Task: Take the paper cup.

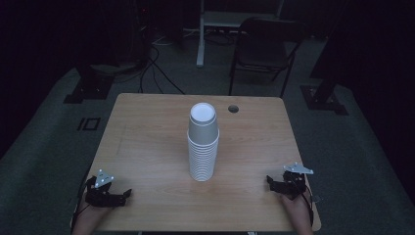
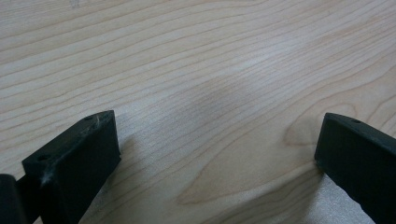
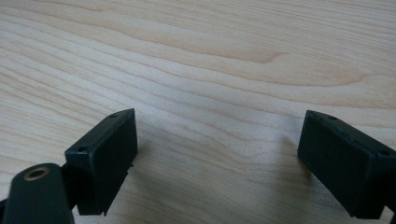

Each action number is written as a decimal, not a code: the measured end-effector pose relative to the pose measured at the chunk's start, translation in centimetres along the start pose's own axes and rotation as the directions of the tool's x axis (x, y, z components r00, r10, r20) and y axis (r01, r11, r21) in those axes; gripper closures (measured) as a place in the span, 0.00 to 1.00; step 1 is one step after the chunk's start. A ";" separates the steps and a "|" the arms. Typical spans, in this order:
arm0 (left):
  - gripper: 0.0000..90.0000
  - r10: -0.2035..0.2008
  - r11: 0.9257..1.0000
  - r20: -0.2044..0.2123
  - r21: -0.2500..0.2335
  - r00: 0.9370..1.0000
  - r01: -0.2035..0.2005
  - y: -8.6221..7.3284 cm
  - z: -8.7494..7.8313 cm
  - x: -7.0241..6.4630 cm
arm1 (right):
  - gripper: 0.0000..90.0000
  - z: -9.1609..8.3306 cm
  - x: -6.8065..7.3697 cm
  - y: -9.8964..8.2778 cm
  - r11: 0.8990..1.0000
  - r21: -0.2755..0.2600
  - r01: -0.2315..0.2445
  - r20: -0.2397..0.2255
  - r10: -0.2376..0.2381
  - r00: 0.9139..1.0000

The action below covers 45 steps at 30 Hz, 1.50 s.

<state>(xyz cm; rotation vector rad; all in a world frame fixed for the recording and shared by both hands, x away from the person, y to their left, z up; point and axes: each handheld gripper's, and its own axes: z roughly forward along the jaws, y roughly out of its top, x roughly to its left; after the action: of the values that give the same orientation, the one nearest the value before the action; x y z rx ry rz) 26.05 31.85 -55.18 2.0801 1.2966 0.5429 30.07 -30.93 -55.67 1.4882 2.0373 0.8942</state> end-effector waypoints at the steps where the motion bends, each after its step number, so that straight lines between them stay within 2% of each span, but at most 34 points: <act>1: 0.00 0.000 1.000 0.000 0.000 1.000 0.000 0.0 0.0 0.0 | 0.13 0.0 0.0 0.0 1.000 0.000 0.000 0.000 0.000 1.000; 12: 0.00 0.000 1.000 -0.001 0.000 1.000 0.000 0.0 0.0 0.0 | 0.13 0.0 0.0 0.0 1.000 0.000 0.000 0.000 0.000 1.000; 15: 0.00 0.027 1.000 0.024 0.002 0.999 -0.027 0.0 0.0 -0.2 | 0.13 0.0 0.0 0.0 1.000 0.000 0.000 0.000 0.000 1.000; 16: 0.00 0.025 1.000 0.033 0.001 0.999 -0.025 0.0 0.0 -0.2 | 0.13 0.0 0.0 0.0 1.000 0.000 0.001 0.000 -0.001 1.000; 18: 0.00 0.014 1.000 0.079 0.002 0.997 -0.014 0.3 -0.1 -0.3 | 0.13 0.0 0.0 0.0 1.000 0.000 0.000 0.000 0.000 1.000; 21: 0.00 0.039 0.999 0.084 0.001 0.996 -0.039 0.6 0.0 -0.6 | 0.13 0.0 0.0 0.0 1.000 0.000 0.000 0.000 0.000 1.000; 25: 0.00 0.049 0.999 0.095 0.007 0.994 -0.050 0.8 0.3 -0.8 | 0.13 0.0 0.0 0.0 1.000 0.000 0.001 0.000 -0.001 1.000; 29: 0.00 0.040 0.999 0.114 -0.005 0.993 -0.039 1.0 0.2 -0.8 | 0.13 0.0 0.0 0.0 1.000 0.000 0.000 0.000 0.000 1.000; 40: 0.00 0.058 0.998 0.152 -0.016 0.987 -0.057 2.1 0.6 -1.7 | 0.13 0.0 0.0 0.0 1.000 0.000 0.000 0.000 0.000 1.000; 45: 0.00 0.071 0.997 0.182 -0.027 0.981 -0.067 2.5 1.1 -2.3 | 0.13 0.0 0.0 0.0 1.000 0.000 0.000 0.000 0.000 1.000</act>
<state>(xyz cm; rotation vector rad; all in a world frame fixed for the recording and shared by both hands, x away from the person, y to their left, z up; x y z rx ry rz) 27.37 28.65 -54.24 2.1100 1.1125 0.3834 30.08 -30.93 -55.67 1.4886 2.0373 0.8942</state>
